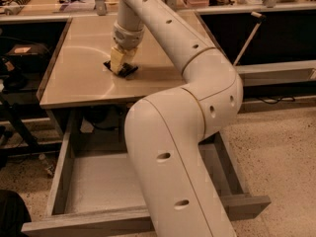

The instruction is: Place rxbar chocolate into top drawer

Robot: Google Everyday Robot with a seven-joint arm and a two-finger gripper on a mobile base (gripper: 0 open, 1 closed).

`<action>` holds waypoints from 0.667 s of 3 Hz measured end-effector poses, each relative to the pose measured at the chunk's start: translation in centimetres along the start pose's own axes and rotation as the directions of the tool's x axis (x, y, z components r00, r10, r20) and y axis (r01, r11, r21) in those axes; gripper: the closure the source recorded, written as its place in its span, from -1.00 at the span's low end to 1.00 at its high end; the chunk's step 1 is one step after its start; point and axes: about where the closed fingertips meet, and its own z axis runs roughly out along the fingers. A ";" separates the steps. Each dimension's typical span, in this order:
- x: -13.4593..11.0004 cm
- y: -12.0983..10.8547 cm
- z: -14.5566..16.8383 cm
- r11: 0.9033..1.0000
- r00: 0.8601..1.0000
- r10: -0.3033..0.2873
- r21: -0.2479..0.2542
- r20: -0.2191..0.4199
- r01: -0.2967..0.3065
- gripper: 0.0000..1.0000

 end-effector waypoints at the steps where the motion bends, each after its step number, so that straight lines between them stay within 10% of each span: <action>1: -0.2 0.1 -0.6 1.000 1.000 0.000 0.000 0.000 0.000 1.00; 2: -0.1 0.0 -1.4 1.000 1.000 -0.010 0.013 0.016 0.010 1.00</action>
Offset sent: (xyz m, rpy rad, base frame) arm -0.0532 -0.0284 0.0309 -0.0391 -0.1006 0.0221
